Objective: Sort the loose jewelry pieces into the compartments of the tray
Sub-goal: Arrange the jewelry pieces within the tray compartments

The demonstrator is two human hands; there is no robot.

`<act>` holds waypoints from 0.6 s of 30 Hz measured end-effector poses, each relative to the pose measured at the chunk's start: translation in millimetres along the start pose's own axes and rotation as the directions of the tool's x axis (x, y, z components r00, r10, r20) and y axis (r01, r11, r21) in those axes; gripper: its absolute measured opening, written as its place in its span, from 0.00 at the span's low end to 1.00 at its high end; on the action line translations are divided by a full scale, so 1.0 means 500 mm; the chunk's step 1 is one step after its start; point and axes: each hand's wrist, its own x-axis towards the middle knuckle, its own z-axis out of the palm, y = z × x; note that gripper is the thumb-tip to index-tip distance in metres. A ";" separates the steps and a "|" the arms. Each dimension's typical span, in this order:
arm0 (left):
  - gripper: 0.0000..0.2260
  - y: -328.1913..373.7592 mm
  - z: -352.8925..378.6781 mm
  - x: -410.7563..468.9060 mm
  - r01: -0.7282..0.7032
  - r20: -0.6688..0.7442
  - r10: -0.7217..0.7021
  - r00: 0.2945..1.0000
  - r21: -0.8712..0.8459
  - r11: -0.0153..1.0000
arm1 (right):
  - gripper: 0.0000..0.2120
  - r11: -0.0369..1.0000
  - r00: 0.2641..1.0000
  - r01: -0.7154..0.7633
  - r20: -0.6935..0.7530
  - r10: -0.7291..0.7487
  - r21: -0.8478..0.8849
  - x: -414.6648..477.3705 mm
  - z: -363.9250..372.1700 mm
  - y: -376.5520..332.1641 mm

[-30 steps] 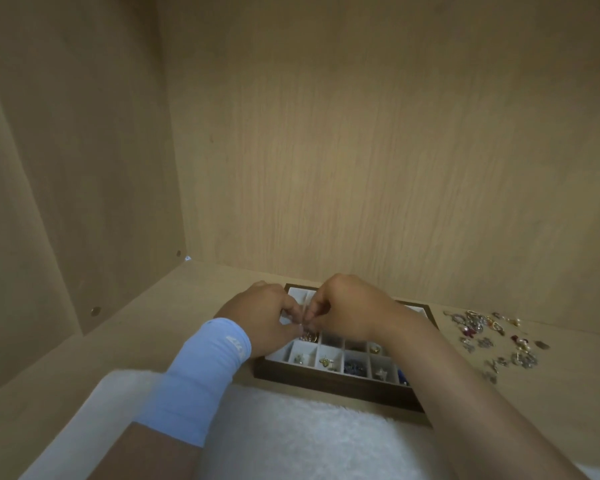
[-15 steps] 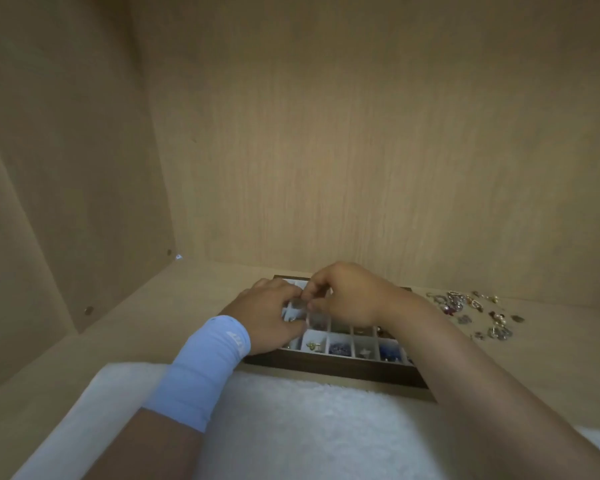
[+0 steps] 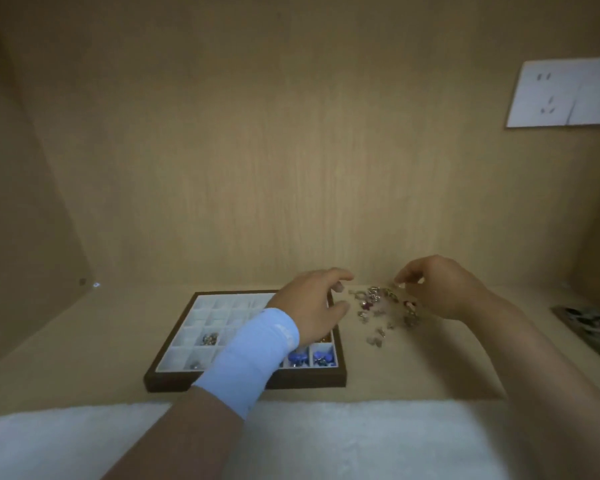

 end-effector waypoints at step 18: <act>0.22 0.040 0.159 0.183 0.035 0.212 -0.086 0.973 0.233 0.972 | 0.15 0.990 1.000 0.008 0.010 -0.009 0.143 0.037 0.070 0.088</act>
